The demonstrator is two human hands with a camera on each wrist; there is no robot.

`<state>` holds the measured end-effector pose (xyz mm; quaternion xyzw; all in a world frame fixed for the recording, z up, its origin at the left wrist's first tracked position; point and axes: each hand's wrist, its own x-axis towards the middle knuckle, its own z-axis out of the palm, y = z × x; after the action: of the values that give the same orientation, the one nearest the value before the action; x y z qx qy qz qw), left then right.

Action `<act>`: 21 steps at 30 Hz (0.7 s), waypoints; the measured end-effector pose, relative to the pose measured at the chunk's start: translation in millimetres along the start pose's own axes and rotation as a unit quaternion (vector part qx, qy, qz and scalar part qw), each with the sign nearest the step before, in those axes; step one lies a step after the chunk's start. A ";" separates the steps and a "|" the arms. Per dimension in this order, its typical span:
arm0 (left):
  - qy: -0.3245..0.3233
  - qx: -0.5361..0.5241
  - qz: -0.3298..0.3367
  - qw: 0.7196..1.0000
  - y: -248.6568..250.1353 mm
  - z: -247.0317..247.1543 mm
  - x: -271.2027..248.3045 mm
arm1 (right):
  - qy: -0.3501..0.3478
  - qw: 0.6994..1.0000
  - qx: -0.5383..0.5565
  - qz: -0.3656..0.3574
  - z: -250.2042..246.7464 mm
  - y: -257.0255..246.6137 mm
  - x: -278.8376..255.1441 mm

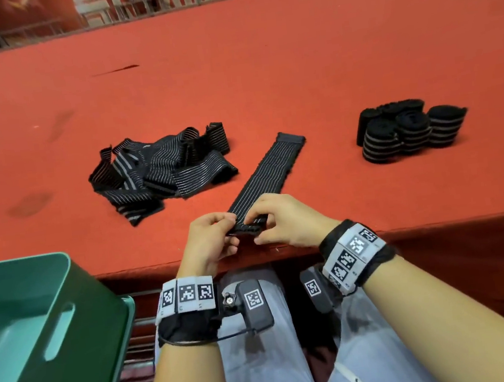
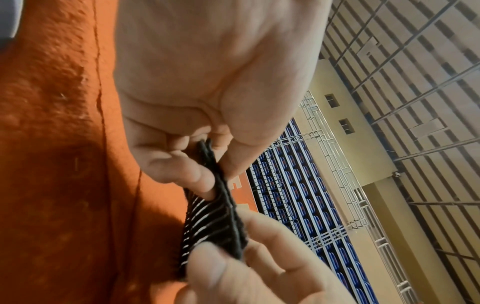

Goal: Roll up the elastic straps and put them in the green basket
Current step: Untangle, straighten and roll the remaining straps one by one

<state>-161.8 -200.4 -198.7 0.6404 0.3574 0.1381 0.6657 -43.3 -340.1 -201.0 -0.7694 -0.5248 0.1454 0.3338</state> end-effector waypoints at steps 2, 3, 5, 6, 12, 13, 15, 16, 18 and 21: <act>-0.028 0.012 -0.006 1.000 0.7 2.2 -4.6 | 0.025 1.000 0.000 -0.013 0.6 1.5 -1.0; -0.050 0.030 -0.008 0.998 0.7 2.6 -7.0 | 0.031 0.999 -0.004 -0.013 -1.7 2.7 -2.3; -0.089 0.079 -0.002 0.993 0.3 3.2 -10.5 | 0.031 0.999 -0.015 0.003 -9.8 3.9 -7.8; -0.102 0.102 0.009 0.990 0.3 3.9 -11.4 | 0.032 0.999 -0.017 0.016 -15.6 4.3 -12.0; -0.118 0.128 0.088 0.981 6.3 18.5 -15.3 | 0.053 0.993 0.037 0.100 -45.1 14.5 -44.9; -0.131 0.127 0.091 0.979 7.0 22.0 -16.8 | 0.051 0.992 0.043 0.111 -47.1 17.2 -49.7; -0.162 0.125 0.099 0.974 7.3 29.4 -19.4 | 0.049 0.988 0.063 0.132 -48.7 21.4 -57.5; -0.176 0.126 0.105 0.971 6.6 32.9 -20.0 | 0.049 0.986 0.074 0.140 -48.3 23.1 -60.3; -0.195 0.140 0.118 0.963 3.5 38.1 -18.7 | 0.052 0.984 0.091 0.147 -46.1 25.9 -63.3; -0.194 0.151 0.118 0.962 -3.3 42.0 -15.4 | 0.059 0.981 0.105 0.153 -40.0 28.5 -64.3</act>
<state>-146.2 -242.4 -200.4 0.7853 0.1600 0.0330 0.5972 -26.3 -419.2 -198.6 -0.8085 -0.3621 0.2035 0.4169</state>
